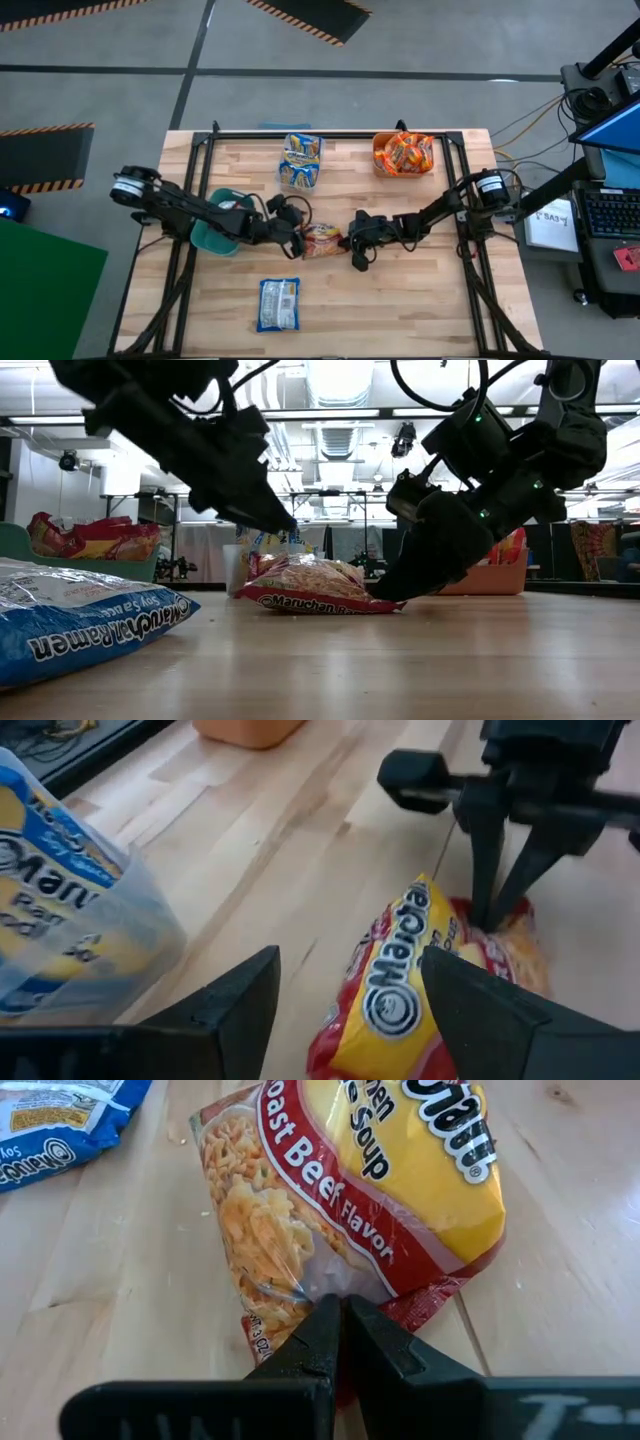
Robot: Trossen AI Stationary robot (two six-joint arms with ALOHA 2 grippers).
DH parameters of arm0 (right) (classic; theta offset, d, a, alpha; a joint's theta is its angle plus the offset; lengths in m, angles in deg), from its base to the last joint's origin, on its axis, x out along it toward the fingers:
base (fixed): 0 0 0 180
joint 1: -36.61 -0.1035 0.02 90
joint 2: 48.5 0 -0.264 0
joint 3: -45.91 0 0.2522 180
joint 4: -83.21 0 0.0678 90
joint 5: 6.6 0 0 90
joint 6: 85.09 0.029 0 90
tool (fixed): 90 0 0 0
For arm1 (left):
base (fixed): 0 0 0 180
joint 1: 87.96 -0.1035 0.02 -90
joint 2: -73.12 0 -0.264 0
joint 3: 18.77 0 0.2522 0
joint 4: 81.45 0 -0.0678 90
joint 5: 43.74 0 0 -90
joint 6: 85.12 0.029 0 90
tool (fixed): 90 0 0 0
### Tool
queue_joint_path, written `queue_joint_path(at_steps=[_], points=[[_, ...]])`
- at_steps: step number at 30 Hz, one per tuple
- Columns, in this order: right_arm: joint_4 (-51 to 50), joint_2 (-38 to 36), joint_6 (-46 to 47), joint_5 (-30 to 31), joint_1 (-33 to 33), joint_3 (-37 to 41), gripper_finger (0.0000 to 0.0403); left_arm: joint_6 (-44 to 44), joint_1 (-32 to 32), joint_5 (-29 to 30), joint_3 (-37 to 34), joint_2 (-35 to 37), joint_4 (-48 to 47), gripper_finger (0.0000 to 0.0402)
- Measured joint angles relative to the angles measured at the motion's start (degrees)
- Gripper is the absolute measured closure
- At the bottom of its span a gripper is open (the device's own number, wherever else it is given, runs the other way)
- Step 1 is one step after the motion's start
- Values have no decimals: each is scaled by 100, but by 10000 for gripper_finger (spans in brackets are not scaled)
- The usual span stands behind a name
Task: Sort Maruchan noodles
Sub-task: Put the red noodle pack into the blue bin
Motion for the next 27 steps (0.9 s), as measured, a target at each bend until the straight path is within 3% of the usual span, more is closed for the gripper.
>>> queue_joint_path(at_steps=[9,16,21,27], points=[[-1,1,-10,65,-2,7,385,-111,-4,-52,-635,-314,1686,174],[36,4,-52,89,-2,13,385,-248,-9,-363,-843,-997,2897,174],[46,7,-52,98,0,13,385,-464,-7,-562,-845,-1452,3338,174],[71,9,-50,109,0,15,385,-571,0,-717,-845,-1512,3360,191]])
